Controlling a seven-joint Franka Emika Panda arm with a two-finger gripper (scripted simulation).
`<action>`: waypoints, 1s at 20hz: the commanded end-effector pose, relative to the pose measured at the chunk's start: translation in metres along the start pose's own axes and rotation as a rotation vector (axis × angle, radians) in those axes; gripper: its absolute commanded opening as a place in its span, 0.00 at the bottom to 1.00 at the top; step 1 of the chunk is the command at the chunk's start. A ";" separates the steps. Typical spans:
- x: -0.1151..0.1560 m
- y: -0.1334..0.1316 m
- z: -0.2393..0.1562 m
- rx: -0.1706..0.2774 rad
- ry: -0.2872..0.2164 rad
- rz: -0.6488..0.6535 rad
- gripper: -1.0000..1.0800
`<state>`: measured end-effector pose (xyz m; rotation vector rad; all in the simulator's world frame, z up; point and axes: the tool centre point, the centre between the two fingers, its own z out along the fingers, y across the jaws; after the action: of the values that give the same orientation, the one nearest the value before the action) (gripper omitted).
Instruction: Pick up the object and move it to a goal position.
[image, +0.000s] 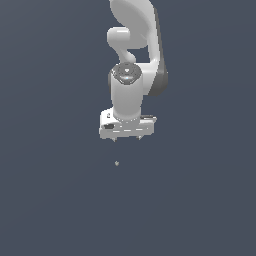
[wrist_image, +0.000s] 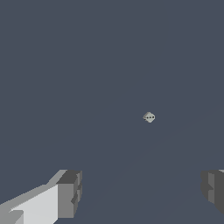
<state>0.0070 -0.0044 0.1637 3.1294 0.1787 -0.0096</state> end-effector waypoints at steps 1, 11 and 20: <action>0.002 0.003 0.005 -0.002 -0.001 -0.047 0.96; 0.014 0.018 0.034 -0.008 -0.003 -0.298 0.96; 0.024 0.032 0.061 -0.007 -0.003 -0.532 0.96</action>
<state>0.0321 -0.0317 0.1075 2.9865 0.9332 -0.0168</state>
